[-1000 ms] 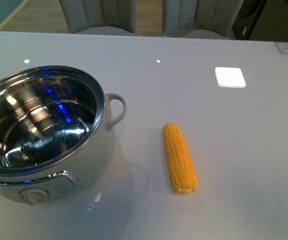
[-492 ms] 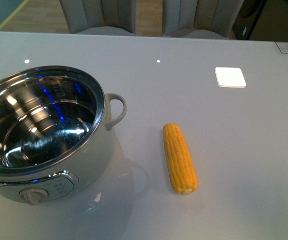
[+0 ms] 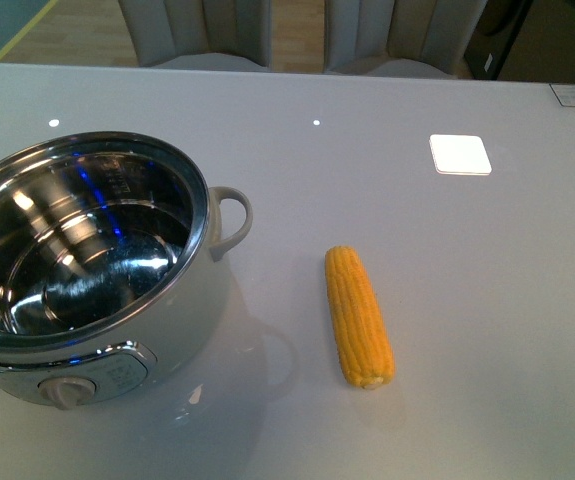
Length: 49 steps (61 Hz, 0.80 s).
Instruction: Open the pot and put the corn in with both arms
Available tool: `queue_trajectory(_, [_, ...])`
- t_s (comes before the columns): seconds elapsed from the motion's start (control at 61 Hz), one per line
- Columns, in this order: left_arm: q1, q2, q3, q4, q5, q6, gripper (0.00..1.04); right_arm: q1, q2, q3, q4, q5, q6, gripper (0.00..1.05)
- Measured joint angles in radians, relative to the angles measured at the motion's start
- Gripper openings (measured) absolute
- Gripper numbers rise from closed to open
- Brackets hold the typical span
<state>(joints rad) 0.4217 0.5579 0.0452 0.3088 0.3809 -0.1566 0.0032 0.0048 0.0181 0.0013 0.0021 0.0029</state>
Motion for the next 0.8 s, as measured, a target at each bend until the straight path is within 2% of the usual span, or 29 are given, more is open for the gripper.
queue_trajectory(0.148, [-0.038, -0.058, -0.011, -0.034, -0.049, 0.002, 0.98, 0.000, 0.000, 0.000, 0.000, 0.000, 0.000, 0.96])
queue_trajectory(0.443, [-0.047, -0.073, -0.016, -0.030, -0.052, 0.009, 0.98, 0.000, 0.000, 0.000, 0.000, 0.000, 0.000, 0.96])
queue_trajectory(0.541, [-0.080, -0.113, -0.032, 0.100, -0.059, 0.088, 0.81, 0.000, 0.000, 0.000, 0.000, 0.000, 0.000, 0.96])
queue_trajectory(0.803, [-0.224, -0.276, -0.032, -0.030, -0.194, 0.140, 0.32, 0.000, 0.000, 0.000, 0.000, 0.000, 0.000, 0.96])
